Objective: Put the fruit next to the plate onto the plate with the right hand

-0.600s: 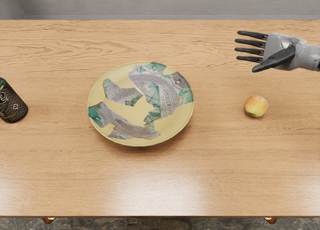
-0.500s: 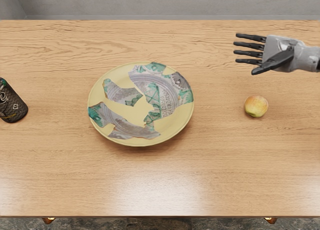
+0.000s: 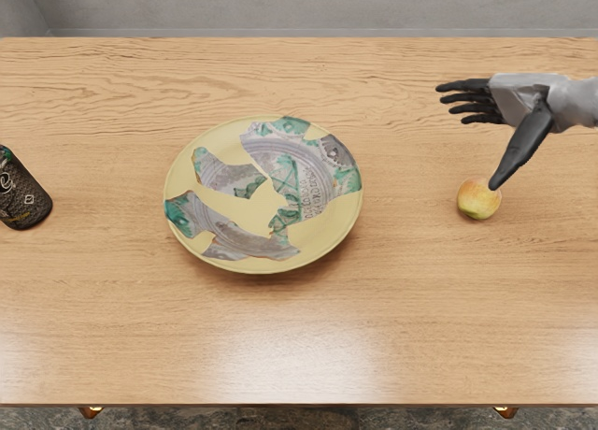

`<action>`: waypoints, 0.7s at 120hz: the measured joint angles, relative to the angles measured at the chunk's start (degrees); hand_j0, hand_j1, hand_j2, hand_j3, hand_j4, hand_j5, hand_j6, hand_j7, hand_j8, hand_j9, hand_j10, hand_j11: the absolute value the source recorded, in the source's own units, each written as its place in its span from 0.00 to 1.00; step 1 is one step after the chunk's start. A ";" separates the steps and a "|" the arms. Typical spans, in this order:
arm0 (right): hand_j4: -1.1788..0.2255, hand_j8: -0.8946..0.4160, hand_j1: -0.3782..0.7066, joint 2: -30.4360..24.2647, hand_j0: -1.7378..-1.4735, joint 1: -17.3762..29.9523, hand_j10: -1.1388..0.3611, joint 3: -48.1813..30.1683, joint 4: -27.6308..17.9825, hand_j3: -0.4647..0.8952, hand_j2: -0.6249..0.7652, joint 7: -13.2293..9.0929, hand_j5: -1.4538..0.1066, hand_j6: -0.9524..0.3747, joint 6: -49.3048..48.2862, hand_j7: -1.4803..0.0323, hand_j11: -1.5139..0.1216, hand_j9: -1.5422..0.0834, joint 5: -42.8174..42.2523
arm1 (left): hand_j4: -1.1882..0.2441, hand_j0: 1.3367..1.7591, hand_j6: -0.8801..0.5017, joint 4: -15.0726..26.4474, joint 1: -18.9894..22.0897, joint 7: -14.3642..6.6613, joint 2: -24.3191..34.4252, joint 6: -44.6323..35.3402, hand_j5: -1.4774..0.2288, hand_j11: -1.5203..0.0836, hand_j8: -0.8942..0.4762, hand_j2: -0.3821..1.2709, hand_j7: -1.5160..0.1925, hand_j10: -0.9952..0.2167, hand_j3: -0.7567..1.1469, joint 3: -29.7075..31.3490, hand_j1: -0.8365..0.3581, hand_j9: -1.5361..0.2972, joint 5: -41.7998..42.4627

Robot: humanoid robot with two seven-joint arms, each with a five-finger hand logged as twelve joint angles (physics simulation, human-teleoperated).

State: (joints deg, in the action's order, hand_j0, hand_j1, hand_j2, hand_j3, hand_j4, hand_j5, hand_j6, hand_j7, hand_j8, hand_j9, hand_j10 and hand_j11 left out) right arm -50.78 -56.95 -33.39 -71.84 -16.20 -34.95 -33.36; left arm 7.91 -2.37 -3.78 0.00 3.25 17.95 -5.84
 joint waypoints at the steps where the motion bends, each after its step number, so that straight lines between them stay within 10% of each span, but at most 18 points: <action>1: 0.81 0.66 0.06 -0.09 0.30 0.24 0.74 -0.01 -0.41 0.34 0.45 0.18 0.90 0.69 0.08 0.95 0.90 0.92 -0.36 | 0.66 0.76 0.46 0.00 0.00 0.00 0.00 0.00 0.68 0.75 0.47 0.26 0.70 0.62 0.40 0.00 0.75 0.66 0.00; 31: 0.81 0.65 0.07 -0.38 0.30 6.57 0.73 1.34 -9.54 0.34 0.45 2.58 0.90 0.69 15.38 0.95 0.89 0.92 -11.64 | 0.66 0.76 0.46 0.00 0.00 0.00 0.00 0.01 0.68 0.75 0.47 0.26 0.70 0.62 0.40 -0.02 0.75 0.66 0.00; 84: 0.76 0.60 0.14 0.32 0.30 7.78 0.69 9.87 -10.11 0.34 0.44 2.39 0.84 0.63 29.13 0.89 0.84 0.86 -24.46 | 0.66 0.76 0.46 0.00 0.00 0.00 0.00 0.01 0.68 0.75 0.47 0.26 0.70 0.62 0.40 -0.01 0.75 0.66 0.00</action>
State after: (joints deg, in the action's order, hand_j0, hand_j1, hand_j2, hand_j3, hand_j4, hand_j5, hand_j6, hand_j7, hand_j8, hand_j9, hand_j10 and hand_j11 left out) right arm -50.46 -49.17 -23.51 -81.95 -13.81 -5.83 -57.82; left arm 7.91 -2.37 -3.77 0.00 3.26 17.94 -5.84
